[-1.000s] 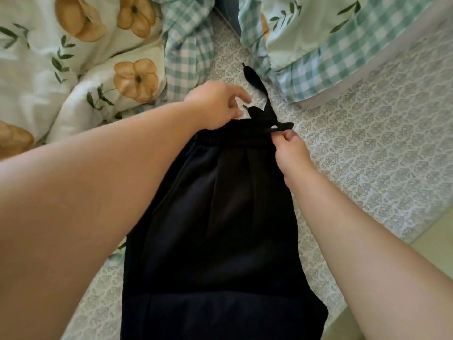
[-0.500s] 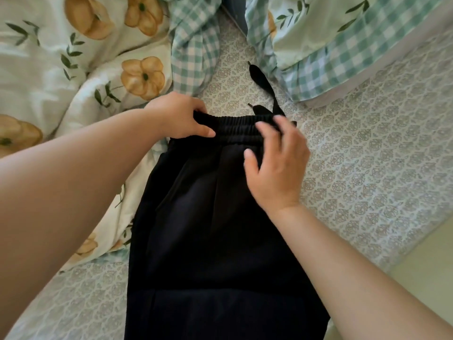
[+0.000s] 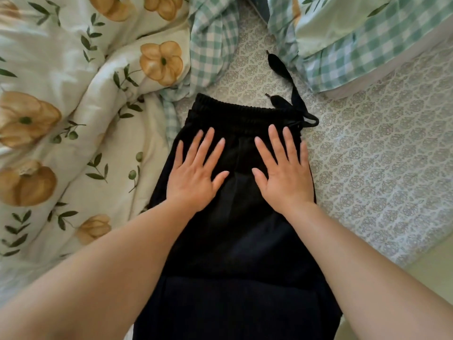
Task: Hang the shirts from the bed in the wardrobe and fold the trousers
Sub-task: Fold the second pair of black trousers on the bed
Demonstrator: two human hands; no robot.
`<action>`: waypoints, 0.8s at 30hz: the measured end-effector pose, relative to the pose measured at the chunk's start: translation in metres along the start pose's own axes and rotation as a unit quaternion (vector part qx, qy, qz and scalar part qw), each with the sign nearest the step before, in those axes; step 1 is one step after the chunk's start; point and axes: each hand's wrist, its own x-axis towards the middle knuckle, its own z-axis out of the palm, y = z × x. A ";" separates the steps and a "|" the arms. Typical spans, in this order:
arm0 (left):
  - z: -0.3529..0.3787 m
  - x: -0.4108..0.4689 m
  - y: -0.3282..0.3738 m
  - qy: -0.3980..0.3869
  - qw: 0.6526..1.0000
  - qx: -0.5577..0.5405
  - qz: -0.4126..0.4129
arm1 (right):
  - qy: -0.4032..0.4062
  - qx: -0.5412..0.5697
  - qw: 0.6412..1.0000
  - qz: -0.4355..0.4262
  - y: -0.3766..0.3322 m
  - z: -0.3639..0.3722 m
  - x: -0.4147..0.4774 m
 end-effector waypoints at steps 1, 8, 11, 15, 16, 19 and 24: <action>0.006 0.001 -0.003 0.008 1.000 -0.007 -0.008 | -0.003 -0.005 1.000 0.004 0.002 0.002 0.002; -0.012 -0.013 0.013 -0.036 0.978 -0.194 -0.069 | 0.018 0.010 0.999 0.034 -0.036 -0.013 -0.027; -0.024 -0.053 0.035 0.046 0.978 -0.201 -0.034 | 0.038 0.040 0.998 0.007 -0.060 -0.009 -0.069; -0.001 -0.127 0.043 -0.057 0.994 -0.075 0.047 | -0.058 0.035 0.997 0.046 -0.071 0.012 -0.126; 0.006 -0.142 0.042 -0.090 0.993 -0.069 0.035 | -0.070 0.037 0.995 0.059 -0.072 0.017 -0.138; 0.010 -0.175 0.040 -0.094 0.993 -0.071 0.022 | -0.055 0.042 0.995 0.076 -0.079 0.019 -0.165; 0.009 -0.247 0.025 -0.118 0.988 -0.076 0.069 | -0.032 0.055 0.998 0.024 -0.099 0.016 -0.241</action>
